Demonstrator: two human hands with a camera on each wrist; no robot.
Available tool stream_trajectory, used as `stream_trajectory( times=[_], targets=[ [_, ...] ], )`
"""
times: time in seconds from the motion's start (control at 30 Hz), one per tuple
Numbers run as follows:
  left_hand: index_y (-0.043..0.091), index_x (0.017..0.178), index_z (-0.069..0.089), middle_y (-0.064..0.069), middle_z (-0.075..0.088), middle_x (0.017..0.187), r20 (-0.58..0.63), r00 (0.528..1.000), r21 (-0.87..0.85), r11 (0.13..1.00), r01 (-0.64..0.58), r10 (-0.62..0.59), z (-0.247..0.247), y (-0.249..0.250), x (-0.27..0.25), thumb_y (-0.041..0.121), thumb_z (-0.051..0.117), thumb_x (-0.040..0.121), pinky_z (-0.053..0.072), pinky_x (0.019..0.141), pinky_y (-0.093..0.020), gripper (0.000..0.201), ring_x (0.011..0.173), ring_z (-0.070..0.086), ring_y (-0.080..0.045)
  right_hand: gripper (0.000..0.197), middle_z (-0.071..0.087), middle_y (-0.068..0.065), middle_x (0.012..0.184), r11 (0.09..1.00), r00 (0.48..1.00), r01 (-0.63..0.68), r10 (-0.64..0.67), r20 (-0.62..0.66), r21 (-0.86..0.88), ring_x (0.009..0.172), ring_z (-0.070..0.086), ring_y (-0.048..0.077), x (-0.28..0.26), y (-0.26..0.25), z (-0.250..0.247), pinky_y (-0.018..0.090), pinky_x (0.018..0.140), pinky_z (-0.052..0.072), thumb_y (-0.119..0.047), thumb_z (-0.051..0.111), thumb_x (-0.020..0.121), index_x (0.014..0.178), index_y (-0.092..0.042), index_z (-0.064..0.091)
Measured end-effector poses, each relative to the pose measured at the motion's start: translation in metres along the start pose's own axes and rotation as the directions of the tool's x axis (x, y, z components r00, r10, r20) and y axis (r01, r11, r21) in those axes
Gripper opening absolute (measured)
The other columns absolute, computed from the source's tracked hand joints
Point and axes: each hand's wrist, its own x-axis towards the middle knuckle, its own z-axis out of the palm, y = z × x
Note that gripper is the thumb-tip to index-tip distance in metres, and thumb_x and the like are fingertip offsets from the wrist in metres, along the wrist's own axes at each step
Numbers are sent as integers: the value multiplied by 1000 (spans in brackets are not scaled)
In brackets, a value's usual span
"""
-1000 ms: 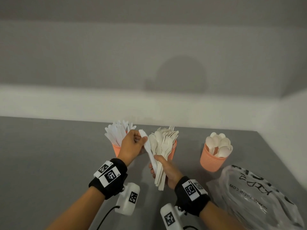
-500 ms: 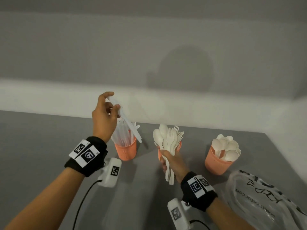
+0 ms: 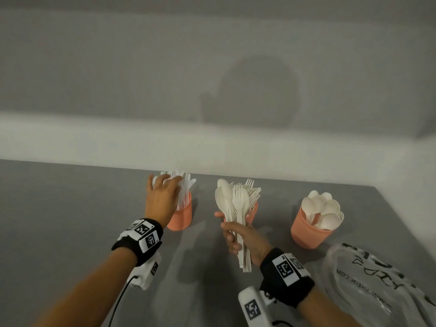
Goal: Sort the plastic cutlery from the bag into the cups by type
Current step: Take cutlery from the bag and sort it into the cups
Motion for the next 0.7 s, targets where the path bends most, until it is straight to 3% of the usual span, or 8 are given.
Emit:
stream_trajectory(
  times=[0.1,0.2,0.3,0.4,0.47,0.5,0.57,0.7],
  targets=[
    [4,103,68,-15,70,108,74,997,249,967,-53,36,7,-4,-2,2,76,69,28,96,-69,36,110,60,-39,27,44,-2,52,1000,999,-18,19,26,-8,35,34,4,0,1,-1,16,37,35,-12,46,94,114,-20,61],
    [1,114,61,-20,57,128,50,998,260,965,-43,31,5,-2,-1,13,57,82,27,99,-67,34,120,52,-41,31,40,-4,48,998,997,-67,68,48,-14,37,37,5,1,3,-2,18,41,38,-16,41,95,121,-21,57],
    [4,129,50,-16,52,133,-29,997,-173,983,60,-66,-8,23,-8,31,36,94,34,107,-48,47,124,48,-32,32,35,-6,46,995,991,-97,94,91,28,37,34,5,0,4,-2,18,42,36,-18,40,93,120,-23,57],
    [14,130,48,-1,58,118,258,940,-675,654,342,-225,-19,63,-19,38,45,95,44,93,-24,43,108,55,-15,42,34,-7,45,988,983,-122,108,148,91,34,31,3,0,6,1,17,40,34,-26,50,78,119,-23,58],
    [14,114,56,-4,62,107,485,854,-758,397,518,-188,-18,80,-22,38,51,92,51,86,-31,33,99,61,-19,44,35,-8,42,983,976,-138,113,188,124,30,31,3,-1,4,4,16,37,33,-28,54,70,113,-18,57],
    [9,104,57,-8,64,98,535,829,-763,328,557,-164,-17,87,-23,33,50,93,53,81,-34,28,91,63,-21,39,36,-8,40,979,972,-145,115,205,140,29,31,4,-3,3,5,16,35,33,-28,54,68,106,-16,55],
    [3,90,55,-13,61,83,522,837,-770,333,545,-164,-18,98,-24,23,47,95,53,72,-36,23,77,63,-21,33,40,-7,40,972,968,-155,113,226,175,27,32,4,-6,1,5,15,34,33,-28,55,67,98,-16,52],
    [9,76,53,-1,54,61,369,906,-798,429,424,-208,-19,111,-22,11,50,93,46,51,-21,18,49,54,-2,39,47,-5,46,960,972,-141,89,215,240,30,35,3,-9,3,-2,15,32,33,-30,60,60,94,-13,52]
  ],
)
